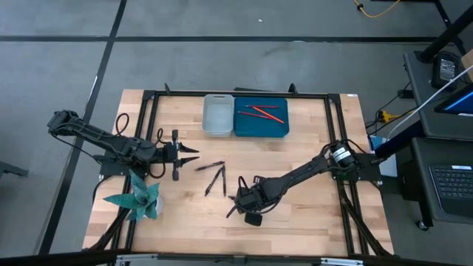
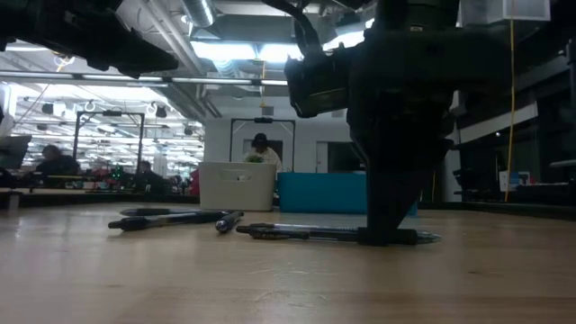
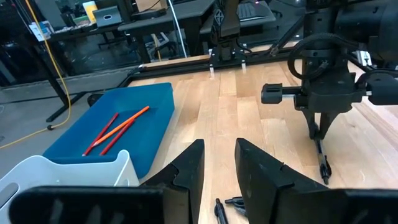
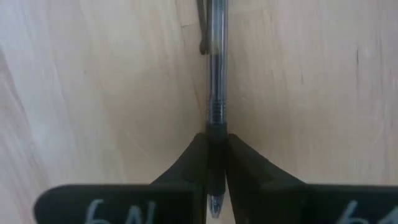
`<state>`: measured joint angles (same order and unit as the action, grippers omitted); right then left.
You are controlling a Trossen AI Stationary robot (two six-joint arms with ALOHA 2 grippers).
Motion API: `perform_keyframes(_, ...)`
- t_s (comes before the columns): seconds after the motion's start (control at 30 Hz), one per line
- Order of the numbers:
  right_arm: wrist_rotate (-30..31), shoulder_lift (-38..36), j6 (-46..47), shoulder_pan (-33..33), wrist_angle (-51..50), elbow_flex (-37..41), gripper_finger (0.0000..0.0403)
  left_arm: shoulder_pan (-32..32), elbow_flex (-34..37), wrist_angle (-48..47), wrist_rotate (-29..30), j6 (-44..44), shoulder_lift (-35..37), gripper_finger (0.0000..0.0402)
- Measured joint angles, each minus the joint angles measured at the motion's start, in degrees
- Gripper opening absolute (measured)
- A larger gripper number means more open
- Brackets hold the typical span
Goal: Sort pens & pencils
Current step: Put the black pen into the gray bin
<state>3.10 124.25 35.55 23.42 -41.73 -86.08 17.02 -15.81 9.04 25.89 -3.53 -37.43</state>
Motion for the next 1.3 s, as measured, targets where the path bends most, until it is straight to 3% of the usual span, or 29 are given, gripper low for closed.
perform_keyframes(0.5, 4.4, 0.4, -6.2, -0.2, -1.7, -3.4, 0.0036, 0.0, 0.0, 0.0, 0.0, 0.0, 0.0, 0.0085)
perform_keyframes(1.0, 30.9, -12.7, -7.5, 2.2, -2.6, -5.3, 0.0036, 0.0, 0.0, 0.3, 0.0, -0.2, 0.0, 0.0085)
perform_keyframes(1.17, 39.5, -15.6, -5.8, 5.1, -0.8, -1.7, 0.0036, 0.0, 0.0, 3.3, -2.5, -2.5, -0.1, 0.0085)
perform_keyframes(1.3, 42.3, -18.1, -4.6, 6.0, 4.2, 3.8, 0.0036, 0.0, 0.0, 6.1, -5.1, -4.5, -0.1, 0.0085)
